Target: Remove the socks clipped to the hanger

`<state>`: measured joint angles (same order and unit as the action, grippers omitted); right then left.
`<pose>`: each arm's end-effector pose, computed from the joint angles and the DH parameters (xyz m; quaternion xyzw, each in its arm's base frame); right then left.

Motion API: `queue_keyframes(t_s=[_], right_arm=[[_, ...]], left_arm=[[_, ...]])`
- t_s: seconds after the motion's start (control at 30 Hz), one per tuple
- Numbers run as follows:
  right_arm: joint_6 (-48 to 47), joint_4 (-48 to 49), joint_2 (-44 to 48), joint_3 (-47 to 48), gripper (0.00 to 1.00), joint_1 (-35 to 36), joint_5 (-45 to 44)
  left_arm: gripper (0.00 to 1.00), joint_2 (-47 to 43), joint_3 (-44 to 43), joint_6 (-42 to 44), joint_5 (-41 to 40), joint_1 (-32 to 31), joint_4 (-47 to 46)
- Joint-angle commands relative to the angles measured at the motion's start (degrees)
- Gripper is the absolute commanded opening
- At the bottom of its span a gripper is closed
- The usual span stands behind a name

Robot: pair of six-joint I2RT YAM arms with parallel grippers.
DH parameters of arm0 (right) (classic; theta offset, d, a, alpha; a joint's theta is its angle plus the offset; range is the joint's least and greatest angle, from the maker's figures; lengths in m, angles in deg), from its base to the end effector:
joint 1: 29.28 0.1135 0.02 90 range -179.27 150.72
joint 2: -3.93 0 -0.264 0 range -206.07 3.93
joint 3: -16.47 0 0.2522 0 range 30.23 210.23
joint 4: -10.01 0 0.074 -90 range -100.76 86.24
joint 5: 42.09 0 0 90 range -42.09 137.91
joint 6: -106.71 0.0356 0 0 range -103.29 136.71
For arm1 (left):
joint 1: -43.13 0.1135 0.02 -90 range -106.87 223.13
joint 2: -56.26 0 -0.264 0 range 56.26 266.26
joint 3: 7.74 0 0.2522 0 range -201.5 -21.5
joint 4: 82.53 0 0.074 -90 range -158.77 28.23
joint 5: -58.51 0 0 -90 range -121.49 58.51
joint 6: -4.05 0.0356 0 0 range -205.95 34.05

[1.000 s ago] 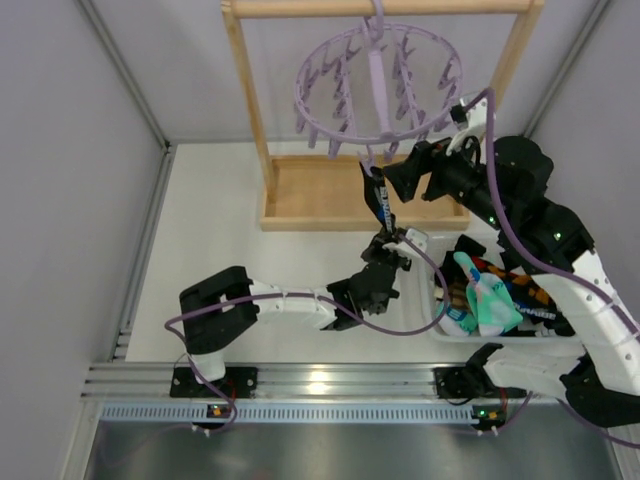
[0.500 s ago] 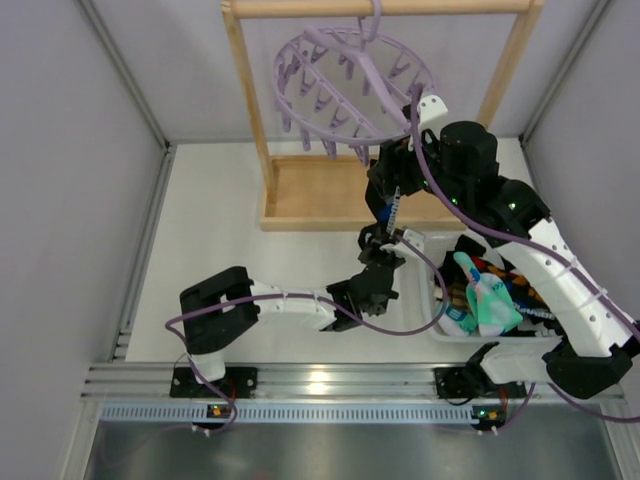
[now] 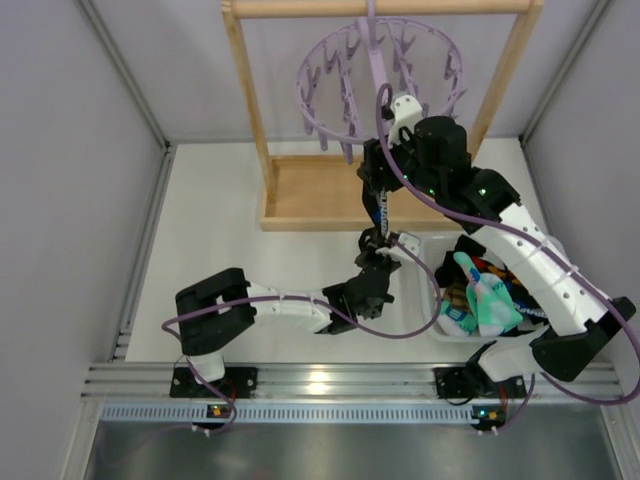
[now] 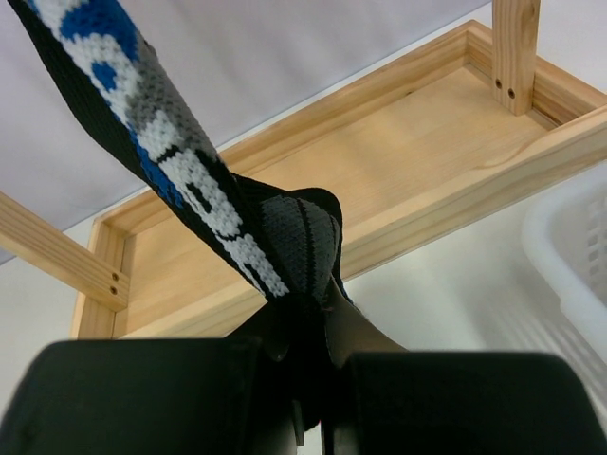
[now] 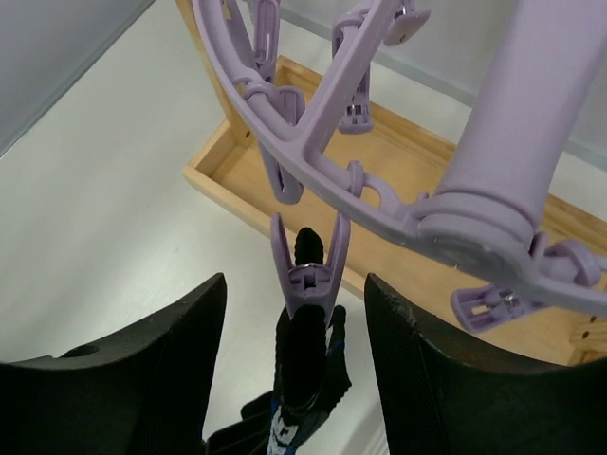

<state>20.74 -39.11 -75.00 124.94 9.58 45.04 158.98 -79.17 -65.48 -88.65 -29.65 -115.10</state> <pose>0.2285 0.1818 0.4602 -0.2307 0.7837 0.1917 0.5440 0.1431 -0.3607 0.2421 0.2114 0.6703 0.0235 0.7110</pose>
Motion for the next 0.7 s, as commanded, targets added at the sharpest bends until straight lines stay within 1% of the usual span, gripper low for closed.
queue_keyframes(t_s=[0.0,0.23,0.4,0.5,0.67], right_arm=[[-0.7,4.6,-1.2,3.3,0.57,0.5,-1.2],[0.4,9.4,-2.0,1.1,0.53,1.0,-3.4],[1.6,15.2,-1.0,-2.4,0.52,1.6,-6.4],[1.9,16.7,-1.0,-3.0,0.51,1.7,-6.6],[1.8,18.7,-1.0,-4.1,0.39,1.8,-7.3]], left_arm=[[0.00,-2.6,1.0,-1.3,1.1,-1.1,-1.7],[0.00,-3.4,1.3,-1.5,1.8,-1.8,-1.7],[0.00,-3.7,1.2,-1.5,2.1,-2.3,-1.7],[0.00,-3.8,1.2,-1.7,2.3,-2.5,-1.7],[0.00,-3.8,1.2,-1.6,2.5,-3.1,-1.7]])
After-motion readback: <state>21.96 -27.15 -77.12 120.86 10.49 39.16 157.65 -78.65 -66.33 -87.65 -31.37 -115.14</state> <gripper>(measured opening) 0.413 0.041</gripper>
